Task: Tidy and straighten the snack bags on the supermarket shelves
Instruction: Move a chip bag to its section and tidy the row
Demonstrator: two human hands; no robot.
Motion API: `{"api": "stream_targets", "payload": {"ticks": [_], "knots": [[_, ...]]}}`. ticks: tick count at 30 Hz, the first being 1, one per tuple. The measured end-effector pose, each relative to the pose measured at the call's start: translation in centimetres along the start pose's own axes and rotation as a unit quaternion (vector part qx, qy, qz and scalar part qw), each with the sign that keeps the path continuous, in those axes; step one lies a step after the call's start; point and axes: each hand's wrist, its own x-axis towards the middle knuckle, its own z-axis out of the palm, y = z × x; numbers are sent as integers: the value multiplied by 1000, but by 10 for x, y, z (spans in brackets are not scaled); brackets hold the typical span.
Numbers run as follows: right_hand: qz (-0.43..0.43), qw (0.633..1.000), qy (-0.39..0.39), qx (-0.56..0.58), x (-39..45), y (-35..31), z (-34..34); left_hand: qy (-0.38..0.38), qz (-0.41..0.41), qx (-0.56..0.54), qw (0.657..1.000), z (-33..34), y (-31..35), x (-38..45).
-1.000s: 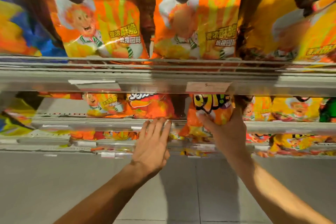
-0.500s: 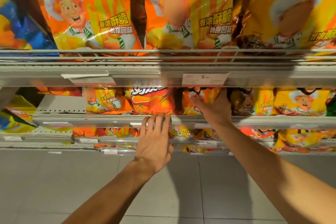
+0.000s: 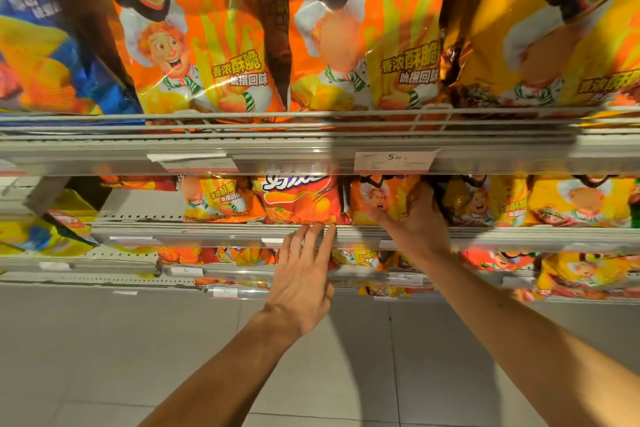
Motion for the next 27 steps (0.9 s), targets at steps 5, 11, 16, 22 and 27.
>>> {"api": "stream_targets", "payload": {"ticks": [5,11,16,22,27], "knots": [[-62,993,93,24,-36,7,2,45,5,-129,991,-1,-29,-23],[-47,971,206,114,-89,14,30,191,-105,-274,937,-10,-95,-37],[-38,973,173,150,-98,-25,74,276,-166,-308,895,-34,-158,-32],[-113,962,87,233,-61,-83,101,218,-189,-343,894,-54,-213,7],[-79,959,11,271,-31,-84,114,96,-129,-545,823,-58,-217,36]]}}
